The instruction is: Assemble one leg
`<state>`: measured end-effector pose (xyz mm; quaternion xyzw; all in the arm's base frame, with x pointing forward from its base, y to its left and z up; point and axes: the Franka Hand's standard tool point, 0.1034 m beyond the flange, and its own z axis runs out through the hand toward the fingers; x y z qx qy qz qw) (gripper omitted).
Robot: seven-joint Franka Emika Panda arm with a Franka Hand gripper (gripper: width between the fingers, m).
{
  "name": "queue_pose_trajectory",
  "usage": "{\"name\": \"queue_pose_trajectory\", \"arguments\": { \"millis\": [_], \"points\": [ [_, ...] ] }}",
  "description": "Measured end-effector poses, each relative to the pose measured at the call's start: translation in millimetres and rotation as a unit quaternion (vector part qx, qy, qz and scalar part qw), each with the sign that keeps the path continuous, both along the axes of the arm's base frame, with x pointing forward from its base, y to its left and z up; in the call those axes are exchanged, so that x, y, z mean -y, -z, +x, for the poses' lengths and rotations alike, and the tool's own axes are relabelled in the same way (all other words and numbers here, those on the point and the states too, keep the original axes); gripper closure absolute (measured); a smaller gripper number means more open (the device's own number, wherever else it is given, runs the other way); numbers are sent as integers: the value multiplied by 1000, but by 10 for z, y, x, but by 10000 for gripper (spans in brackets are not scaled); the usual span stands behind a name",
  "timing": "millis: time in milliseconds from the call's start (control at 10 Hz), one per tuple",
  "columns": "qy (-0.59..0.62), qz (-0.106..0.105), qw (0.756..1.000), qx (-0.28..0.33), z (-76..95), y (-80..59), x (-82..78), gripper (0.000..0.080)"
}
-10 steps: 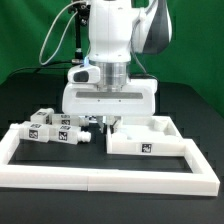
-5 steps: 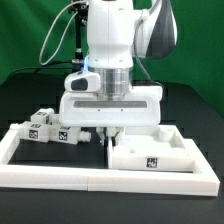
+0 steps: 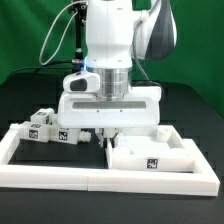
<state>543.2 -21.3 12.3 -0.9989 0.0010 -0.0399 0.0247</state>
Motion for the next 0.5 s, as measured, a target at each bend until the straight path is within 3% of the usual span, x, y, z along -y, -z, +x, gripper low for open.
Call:
{"name": "queue_pose_trajectory", "arguments": {
  "millis": [500],
  "points": [
    [54,-4,998,17,352,-9,-3,744]
  ]
}}
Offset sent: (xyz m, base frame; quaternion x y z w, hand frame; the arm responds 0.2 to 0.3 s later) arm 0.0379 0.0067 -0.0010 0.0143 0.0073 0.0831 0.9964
